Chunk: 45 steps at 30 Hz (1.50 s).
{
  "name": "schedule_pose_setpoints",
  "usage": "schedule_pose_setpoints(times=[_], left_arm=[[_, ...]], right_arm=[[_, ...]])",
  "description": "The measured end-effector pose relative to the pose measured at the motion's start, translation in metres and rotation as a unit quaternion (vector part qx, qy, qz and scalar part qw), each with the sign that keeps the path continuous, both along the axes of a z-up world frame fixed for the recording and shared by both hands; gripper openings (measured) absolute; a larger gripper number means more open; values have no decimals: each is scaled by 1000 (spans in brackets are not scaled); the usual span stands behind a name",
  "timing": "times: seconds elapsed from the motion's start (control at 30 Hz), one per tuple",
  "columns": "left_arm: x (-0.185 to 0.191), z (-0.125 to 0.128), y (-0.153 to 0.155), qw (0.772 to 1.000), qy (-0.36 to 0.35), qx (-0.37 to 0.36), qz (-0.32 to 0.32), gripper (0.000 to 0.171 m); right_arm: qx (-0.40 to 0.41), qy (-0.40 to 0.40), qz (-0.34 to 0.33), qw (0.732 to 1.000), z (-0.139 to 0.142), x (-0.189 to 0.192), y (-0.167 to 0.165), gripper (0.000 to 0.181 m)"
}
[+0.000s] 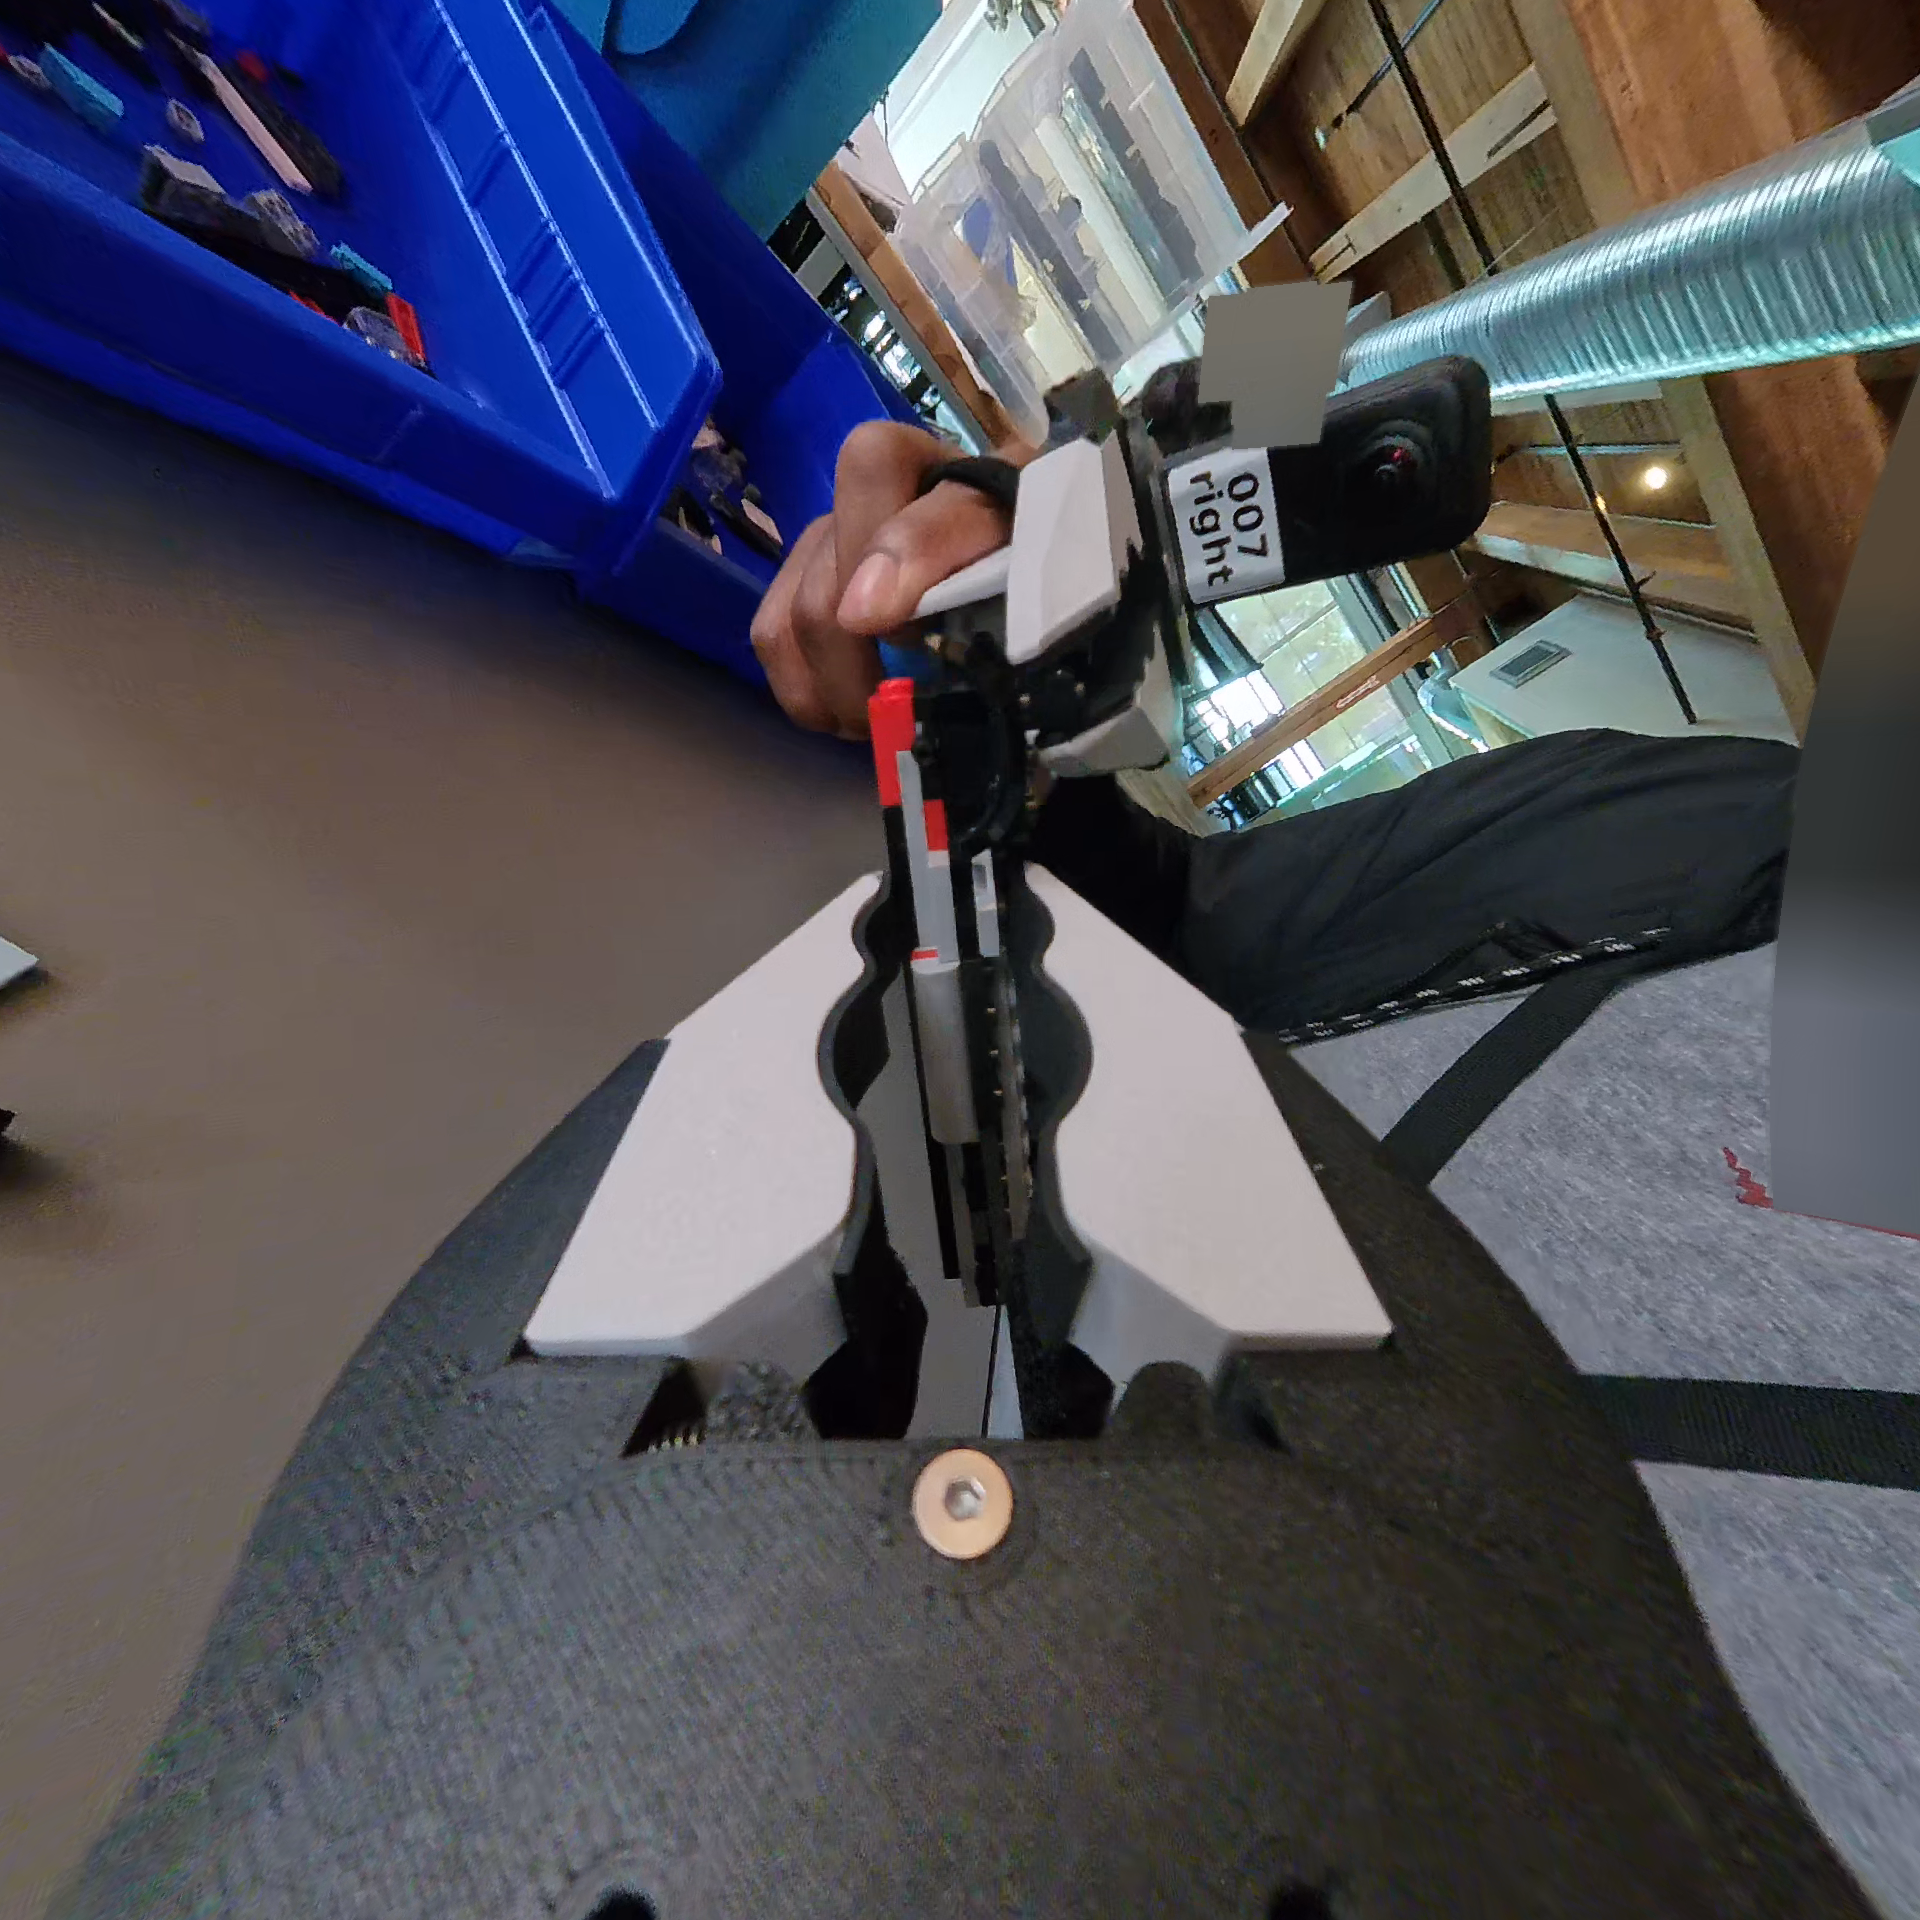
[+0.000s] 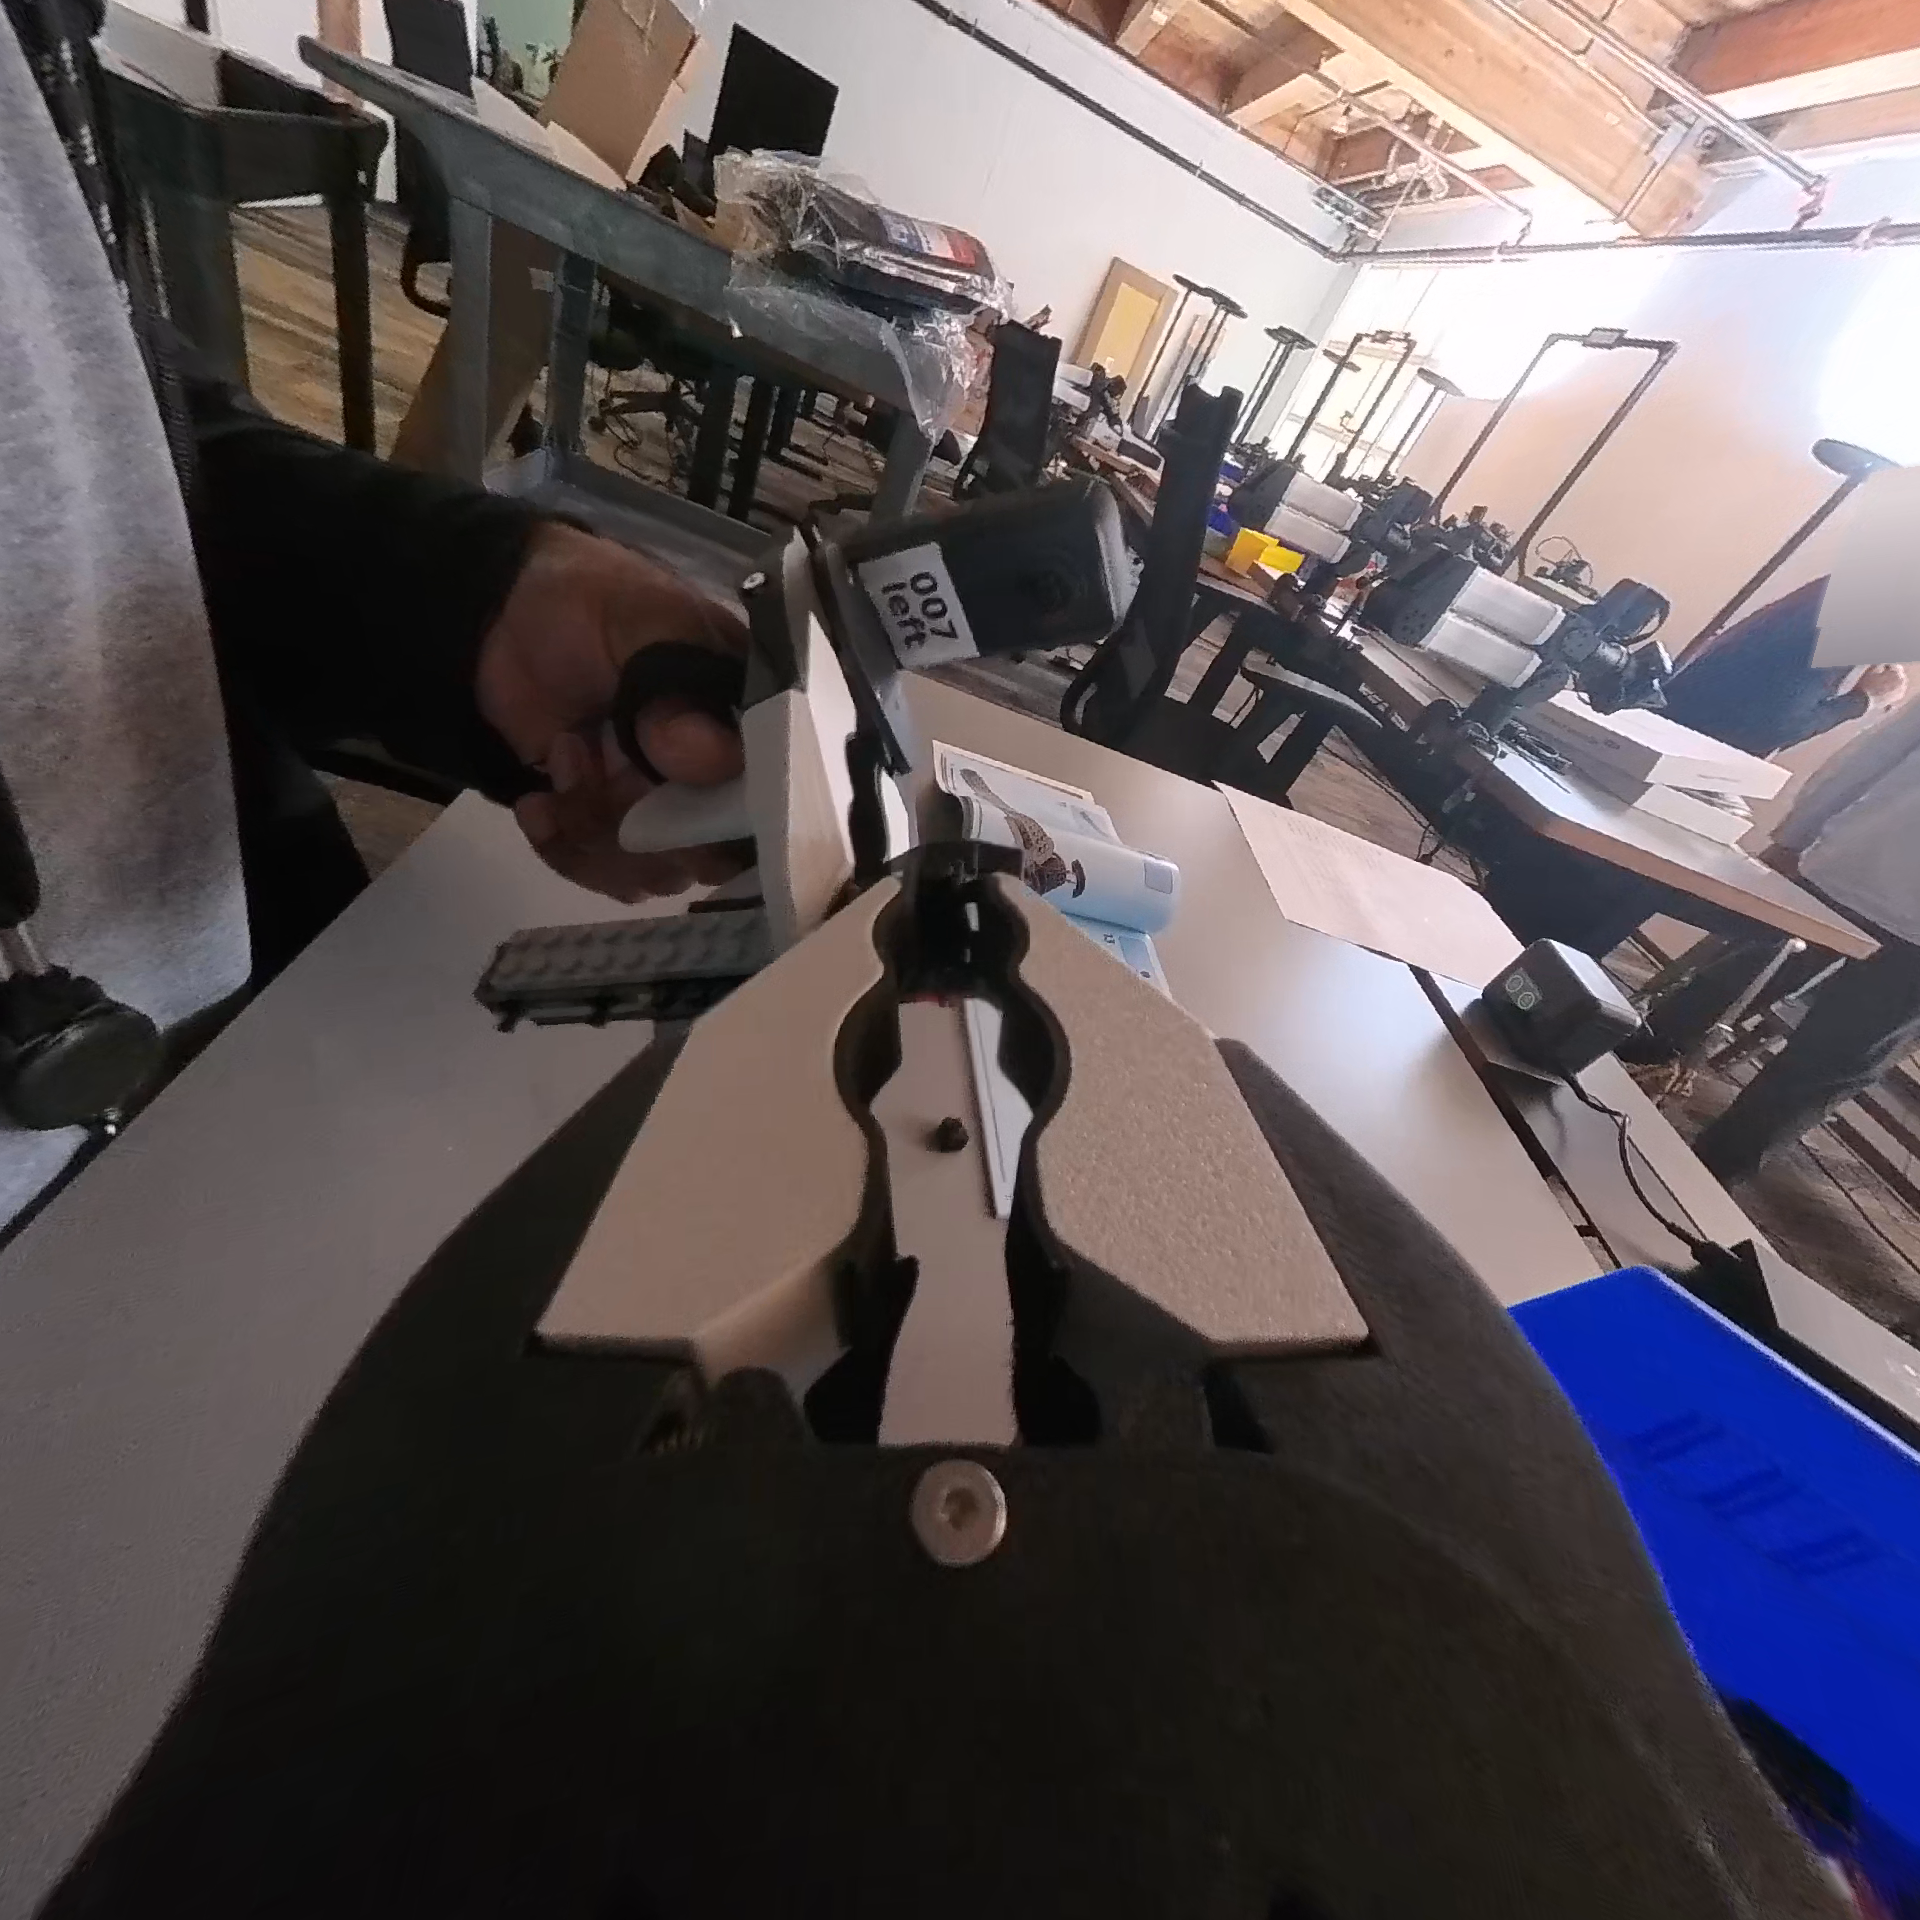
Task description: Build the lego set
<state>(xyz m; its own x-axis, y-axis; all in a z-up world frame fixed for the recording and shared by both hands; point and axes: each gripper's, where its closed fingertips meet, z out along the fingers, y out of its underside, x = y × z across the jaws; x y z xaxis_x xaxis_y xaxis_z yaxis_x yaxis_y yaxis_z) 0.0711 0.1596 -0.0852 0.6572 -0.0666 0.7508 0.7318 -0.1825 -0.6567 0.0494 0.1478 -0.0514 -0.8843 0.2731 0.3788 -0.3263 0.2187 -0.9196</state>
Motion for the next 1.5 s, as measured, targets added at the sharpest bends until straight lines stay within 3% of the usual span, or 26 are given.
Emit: schedule_pose_setpoints(times=[0.2, 0.43, 0.7, 0.87, 1.03, 1.13, 1.23, 1.37, 1.5], left_arm=[[-5, 1, 0, 1000, 1, 21, 14, 18], [-5, 9, 0, 998, 43, 47, 16, 18], [-5, 17, 1, 994, 84, 61, 23, 18], [-6, 16, 0, 994, 92, 55, 30, 18], [-7, 14, 0, 995, 84, 54, 31, 18], [-13, 10, 1, 996, 55, 53, 45, 18], [-25, 8, -3, 994, -16, 73, 76, 18], [-36, 5, -7, 982, -106, 120, 104, 18], [-32, 2, -2, 979, -121, 129, 99, 18]], right_arm=[[-104, -103, -23, 989, 14, -7, 10, 50], [-206, -330, -37, 920, 5, -16, 8, 72], [-269, -426, 13, 864, 13, -11, -1, 59], [-278, -428, 19, 860, 13, -10, -2, 37], [-278, -426, 14, 861, 11, -11, -2, 37], [-273, -419, -16, 866, 5, -17, 1, 43], [-253, -433, -33, 865, -9, -16, 1, 55], [-225, -487, -35, 843, -34, -8, -9, 49], [-217, -525, -28, 823, -48, -3, -19, 34]])
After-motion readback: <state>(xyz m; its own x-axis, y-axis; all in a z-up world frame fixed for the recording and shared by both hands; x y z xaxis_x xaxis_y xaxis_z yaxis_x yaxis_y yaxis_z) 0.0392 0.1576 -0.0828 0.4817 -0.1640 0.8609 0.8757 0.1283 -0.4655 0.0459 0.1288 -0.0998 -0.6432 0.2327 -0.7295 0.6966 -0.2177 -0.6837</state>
